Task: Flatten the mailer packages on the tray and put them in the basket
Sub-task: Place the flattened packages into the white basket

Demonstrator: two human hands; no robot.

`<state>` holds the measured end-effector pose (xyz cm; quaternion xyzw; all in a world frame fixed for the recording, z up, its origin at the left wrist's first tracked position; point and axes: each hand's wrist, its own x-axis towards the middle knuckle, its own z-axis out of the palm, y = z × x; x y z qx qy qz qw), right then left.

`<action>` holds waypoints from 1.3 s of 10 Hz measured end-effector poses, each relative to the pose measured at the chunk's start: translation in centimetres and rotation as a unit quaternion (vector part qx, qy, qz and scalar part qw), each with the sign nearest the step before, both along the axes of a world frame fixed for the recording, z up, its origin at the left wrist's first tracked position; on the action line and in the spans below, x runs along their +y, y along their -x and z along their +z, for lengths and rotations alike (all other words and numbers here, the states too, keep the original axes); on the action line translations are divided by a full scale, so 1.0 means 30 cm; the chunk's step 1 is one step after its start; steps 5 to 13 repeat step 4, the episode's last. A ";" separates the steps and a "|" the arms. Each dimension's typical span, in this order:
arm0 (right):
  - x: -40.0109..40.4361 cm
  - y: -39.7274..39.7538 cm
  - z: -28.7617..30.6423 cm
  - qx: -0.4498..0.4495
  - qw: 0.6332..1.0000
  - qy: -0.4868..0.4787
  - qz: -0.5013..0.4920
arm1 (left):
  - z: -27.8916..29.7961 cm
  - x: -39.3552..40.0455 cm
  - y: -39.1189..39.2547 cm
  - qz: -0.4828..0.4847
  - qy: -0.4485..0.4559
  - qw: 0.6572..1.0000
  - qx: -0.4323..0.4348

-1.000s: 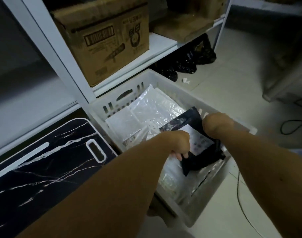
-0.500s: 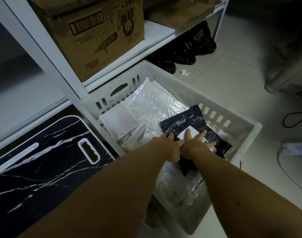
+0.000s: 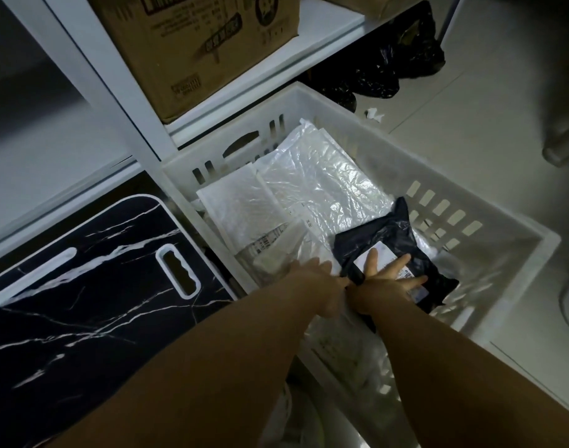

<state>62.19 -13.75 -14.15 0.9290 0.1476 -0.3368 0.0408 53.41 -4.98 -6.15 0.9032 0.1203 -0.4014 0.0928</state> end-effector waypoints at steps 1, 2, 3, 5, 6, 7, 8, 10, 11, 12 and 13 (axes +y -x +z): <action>0.000 -0.008 -0.007 0.006 1.000 0.011 0.004 | -0.004 0.007 -0.002 0.020 0.024 0.999 0.006; -0.005 -0.004 0.021 0.003 1.000 0.015 0.014 | -0.004 0.014 0.004 0.020 0.026 0.999 0.030; 0.006 -0.018 0.044 -0.014 0.999 0.049 0.012 | 0.029 0.011 0.017 0.010 0.039 0.999 0.008; 0.100 -0.032 0.102 -0.036 0.996 0.078 -0.007 | 0.108 0.001 0.025 0.016 0.047 0.999 -0.016; 0.100 -0.032 0.102 -0.036 0.996 0.078 -0.007 | 0.108 0.001 0.025 0.016 0.047 0.999 -0.016; 0.100 -0.032 0.102 -0.036 0.996 0.078 -0.007 | 0.108 0.001 0.025 0.016 0.047 0.999 -0.016; 0.100 -0.032 0.102 -0.036 0.996 0.078 -0.007 | 0.108 0.001 0.025 0.016 0.047 0.999 -0.016; 0.100 -0.032 0.102 -0.036 0.996 0.078 -0.007 | 0.108 0.001 0.025 0.016 0.047 0.999 -0.016; 0.100 -0.032 0.102 -0.036 0.996 0.078 -0.007 | 0.108 0.001 0.025 0.016 0.047 0.999 -0.016; 0.100 -0.032 0.102 -0.036 0.996 0.078 -0.007 | 0.108 0.001 0.025 0.016 0.047 0.999 -0.016; 0.100 -0.032 0.102 -0.036 0.996 0.078 -0.007 | 0.108 0.001 0.025 0.016 0.047 0.999 -0.016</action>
